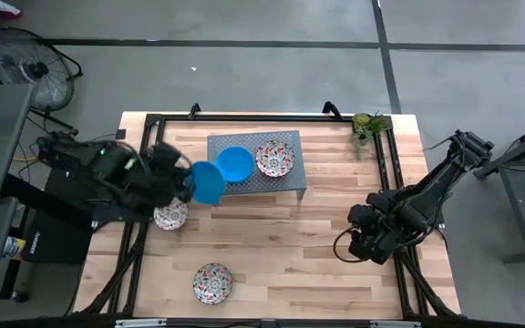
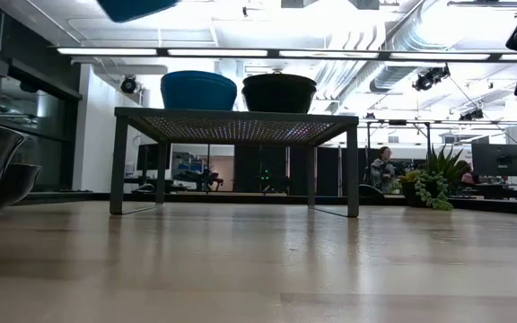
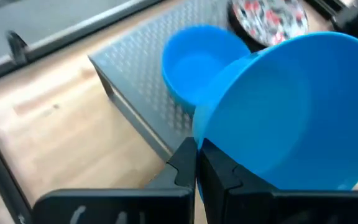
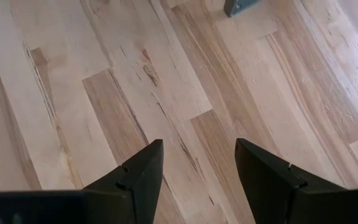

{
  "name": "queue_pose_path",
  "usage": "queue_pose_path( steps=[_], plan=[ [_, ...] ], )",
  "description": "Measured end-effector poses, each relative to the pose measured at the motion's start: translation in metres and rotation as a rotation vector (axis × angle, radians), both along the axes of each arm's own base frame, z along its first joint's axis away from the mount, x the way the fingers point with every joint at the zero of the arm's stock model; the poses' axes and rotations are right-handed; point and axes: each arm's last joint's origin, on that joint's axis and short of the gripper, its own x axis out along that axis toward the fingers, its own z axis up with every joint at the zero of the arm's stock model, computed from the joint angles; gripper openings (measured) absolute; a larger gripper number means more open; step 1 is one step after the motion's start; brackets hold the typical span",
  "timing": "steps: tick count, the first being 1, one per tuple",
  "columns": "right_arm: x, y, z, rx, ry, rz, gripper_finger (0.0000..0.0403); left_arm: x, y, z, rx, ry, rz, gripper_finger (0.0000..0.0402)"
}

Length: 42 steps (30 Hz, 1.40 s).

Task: Pick & Place Mini bowls
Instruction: Stack the blue bowl on top of the blue bowls on the shelf

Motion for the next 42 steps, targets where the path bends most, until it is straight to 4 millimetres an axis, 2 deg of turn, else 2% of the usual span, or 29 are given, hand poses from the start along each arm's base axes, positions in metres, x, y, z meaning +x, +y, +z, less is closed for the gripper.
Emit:
queue_pose_path(
  steps=[4,12,22,29,35,42],
  plan=[
    [0.0,0.0,0.0,0.0,-0.002,0.0,0.0188,0.005,0.021,0.01,0.022,-0.007,0.038,0.0],
    [0.0,0.0,0.0,0.001,-0.001,0.0,0.0188,0.026,0.063,0.013,0.014,-0.009,0.07,0.0],
    [0.0,0.0,0.0,0.024,0.008,-0.016,0.0188,0.059,0.11,-0.007,-0.13,0.09,0.009,0.0],
    [0.0,0.001,0.0,0.032,0.01,-0.02,0.0188,0.074,0.137,-0.021,-0.224,0.118,-0.045,0.0],
    [0.0,0.001,0.0,0.036,0.007,-0.022,0.0188,0.079,0.15,-0.029,-0.292,0.128,-0.087,0.0],
    [0.0,0.001,0.0,0.039,0.0,-0.037,0.0188,0.079,0.148,-0.036,-0.364,0.184,-0.113,0.0]
  ],
)
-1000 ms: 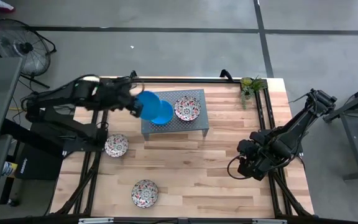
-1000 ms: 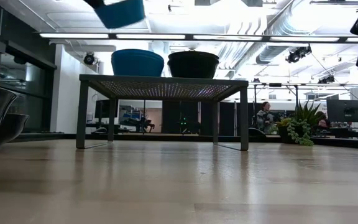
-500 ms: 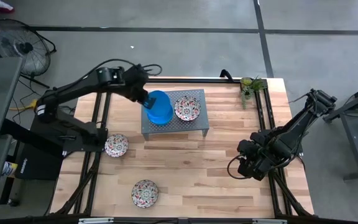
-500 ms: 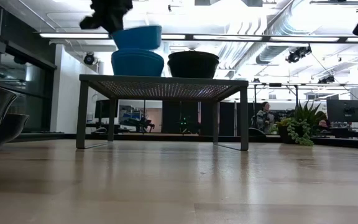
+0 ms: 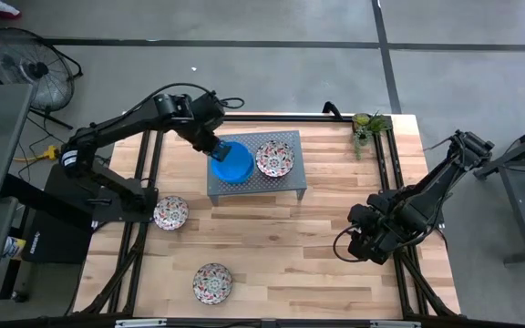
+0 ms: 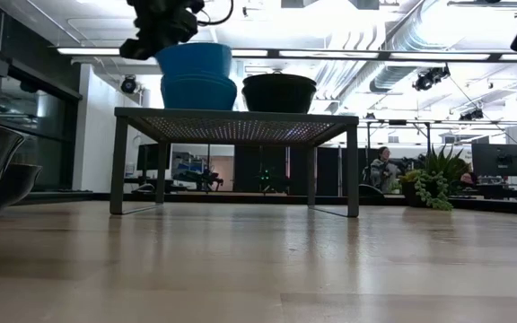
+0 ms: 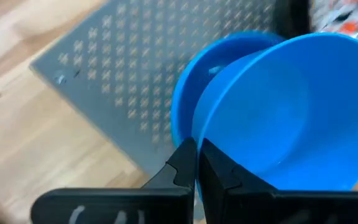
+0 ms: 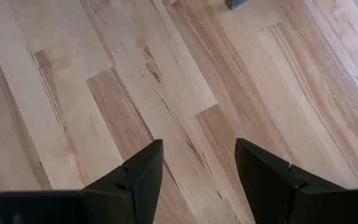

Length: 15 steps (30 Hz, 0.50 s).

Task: Pick & Place Mini bowls
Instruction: Stack the blue bowl on top of the blue bowls on the shelf

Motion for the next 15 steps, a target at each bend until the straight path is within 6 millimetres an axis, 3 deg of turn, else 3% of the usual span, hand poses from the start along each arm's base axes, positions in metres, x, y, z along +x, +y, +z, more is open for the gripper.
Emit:
queue_pose_path(
  steps=[15],
  plan=[
    [0.002,0.0017,0.0007,0.017,-0.029,-0.01,0.0188,-0.004,-0.0019,-0.0019,-0.022,0.046,0.019,0.0]
  ],
)
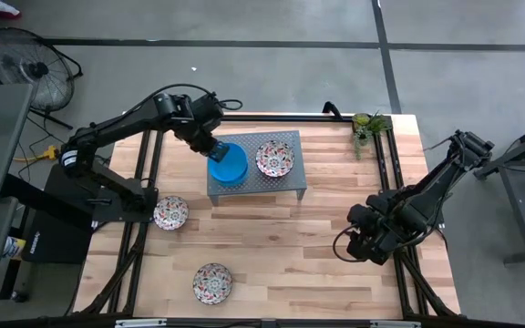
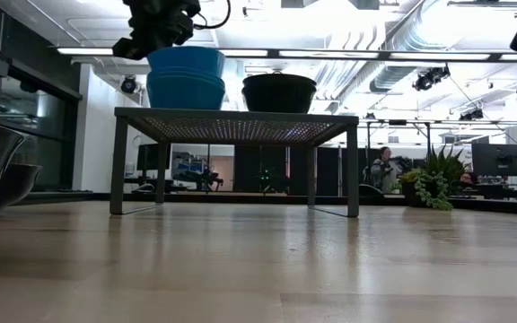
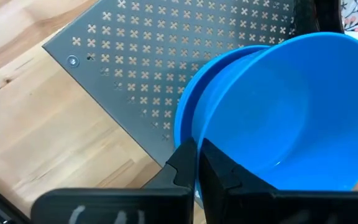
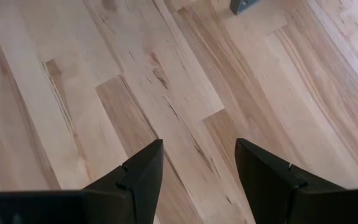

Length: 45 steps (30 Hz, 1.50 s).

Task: Pick & Place Mini bowls
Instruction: Stack the blue bowl on top of the blue bowls on the shelf, then stack the white bowl on top of the white bowls on the shelf

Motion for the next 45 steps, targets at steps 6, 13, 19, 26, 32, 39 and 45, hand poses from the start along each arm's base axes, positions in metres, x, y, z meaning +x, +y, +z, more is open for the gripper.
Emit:
queue_pose_path(
  steps=[6,13,19,26,32,39,45],
  plan=[
    [0.0,0.0,0.0,0.014,0.002,-0.013,0.0188,-0.001,0.001,0.0,0.02,0.014,0.01,0.0],
    [0.0,0.001,0.0,0.027,0.01,-0.013,0.0188,-0.001,0.001,0.0,0.039,0.021,0.003,0.0044],
    [0.0,0.001,0.0,0.032,0.006,-0.013,0.0188,-0.001,0.001,0.0,0.043,0.018,-0.011,0.0114],
    [0.001,0.002,0.0,0.043,-0.005,-0.014,0.0188,0.001,0.001,0.007,0.068,-0.015,-0.076,0.0156],
    [0.001,0.002,0.0,0.047,-0.008,-0.013,0.0188,-0.007,-0.002,0.036,0.143,-0.038,-0.139,0.0158],
    [0.001,0.002,0.0,0.049,-0.005,-0.013,0.0188,-0.026,-0.02,0.061,0.188,0.042,-0.367,0.0158],
    [0.001,0.002,0.0,0.053,-0.007,-0.029,0.0188,-0.024,-0.054,0.06,0.216,0.039,-0.539,0.0159]
  ],
)
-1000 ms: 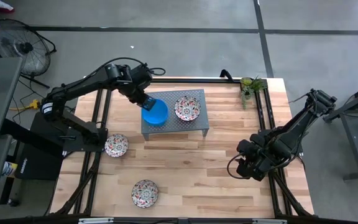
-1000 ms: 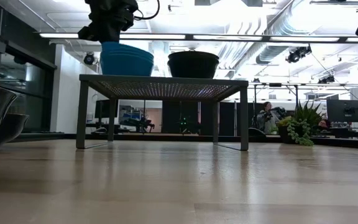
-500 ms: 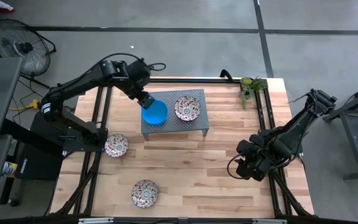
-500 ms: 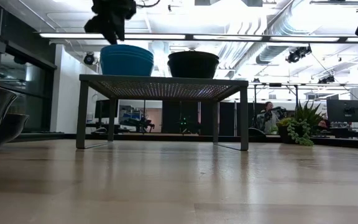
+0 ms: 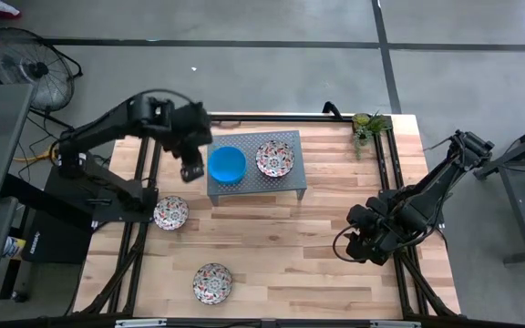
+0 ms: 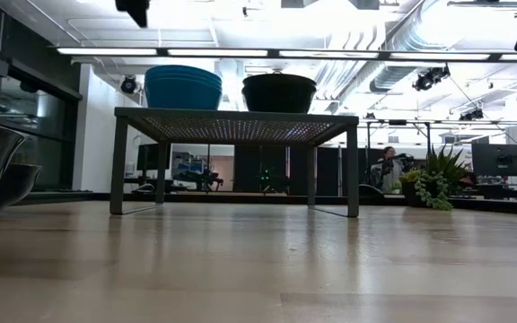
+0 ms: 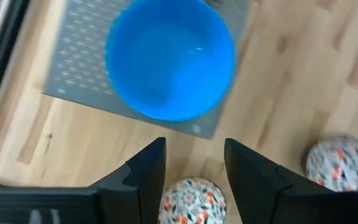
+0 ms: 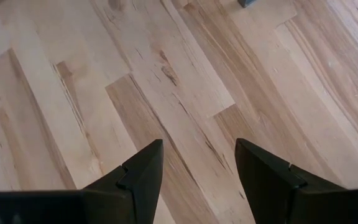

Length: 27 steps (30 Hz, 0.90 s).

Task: Pick & Place Mini bowls
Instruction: Stack the white bowl on top of the white bowls on the shelf

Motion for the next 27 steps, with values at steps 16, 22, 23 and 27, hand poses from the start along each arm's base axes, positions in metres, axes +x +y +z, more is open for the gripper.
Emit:
queue_pose_path(
  steps=[16,22,23,27],
  plan=[
    [-0.001,-0.001,0.0,-0.023,-0.003,-0.003,0.0188,-0.028,-0.081,-0.069,0.01,0.207,0.117,0.0159],
    [-0.001,-0.002,0.0,-0.045,-0.005,-0.003,0.0188,-0.071,-0.077,-0.1,-0.044,0.192,0.331,0.0159],
    [-0.001,-0.003,0.0,-0.048,-0.004,0.001,0.0188,-0.077,-0.076,-0.105,-0.046,0.189,0.357,0.0159],
    [-0.001,-0.003,0.0,-0.063,-0.006,0.015,0.0188,-0.089,-0.072,-0.122,-0.039,0.19,0.389,0.0159]
  ],
)
